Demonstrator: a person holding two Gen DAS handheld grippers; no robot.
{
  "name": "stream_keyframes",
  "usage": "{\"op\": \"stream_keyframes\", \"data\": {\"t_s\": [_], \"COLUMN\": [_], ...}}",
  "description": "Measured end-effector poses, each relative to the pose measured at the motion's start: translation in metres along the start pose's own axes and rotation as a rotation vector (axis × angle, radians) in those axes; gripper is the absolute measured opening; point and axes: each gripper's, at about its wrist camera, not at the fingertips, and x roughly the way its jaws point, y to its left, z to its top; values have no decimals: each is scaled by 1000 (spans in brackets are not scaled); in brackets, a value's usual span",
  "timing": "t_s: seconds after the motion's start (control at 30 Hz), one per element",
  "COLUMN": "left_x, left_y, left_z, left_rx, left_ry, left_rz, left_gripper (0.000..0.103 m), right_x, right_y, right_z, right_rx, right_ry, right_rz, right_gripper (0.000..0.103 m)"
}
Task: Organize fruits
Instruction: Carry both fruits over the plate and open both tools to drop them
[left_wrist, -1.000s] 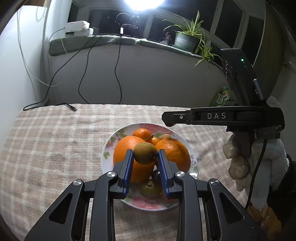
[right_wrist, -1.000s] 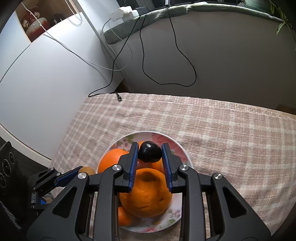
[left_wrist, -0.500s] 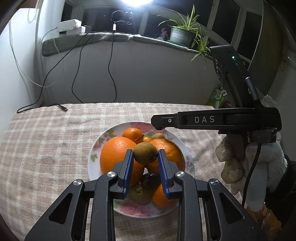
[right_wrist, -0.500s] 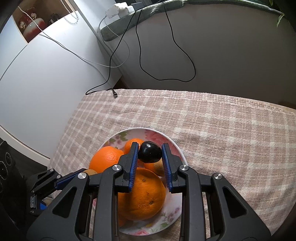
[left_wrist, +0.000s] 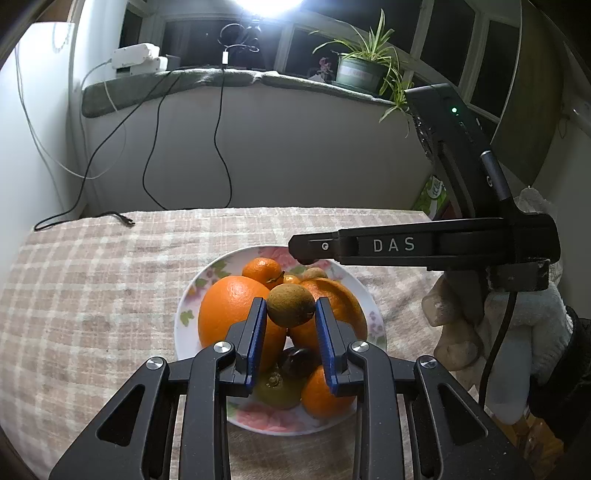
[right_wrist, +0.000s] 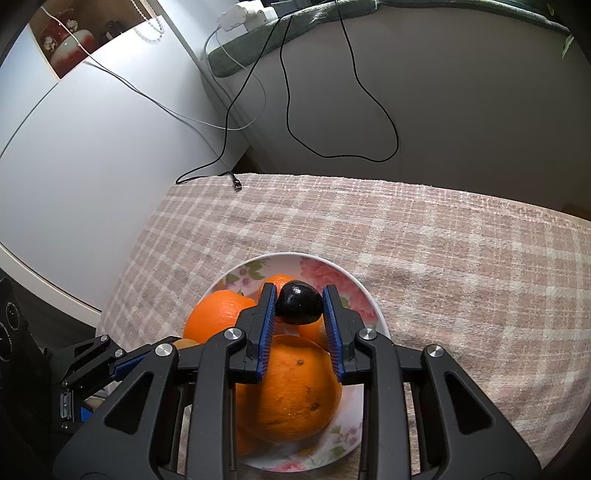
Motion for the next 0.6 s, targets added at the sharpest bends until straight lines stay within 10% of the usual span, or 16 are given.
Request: {"op": "stream_keyframes", "data": {"t_s": [0.6], "left_x": [-3], "left_y": [1], "left_z": [1], "left_rx": [4], "left_ry": [-1], "left_rz": [2], "left_gripper": [26], "right_x": [0], "right_y": [3], "right_z": [0], "right_rx": [-15], "right_ry": [6], "right_rz": [-2], "right_gripper": [27]}}
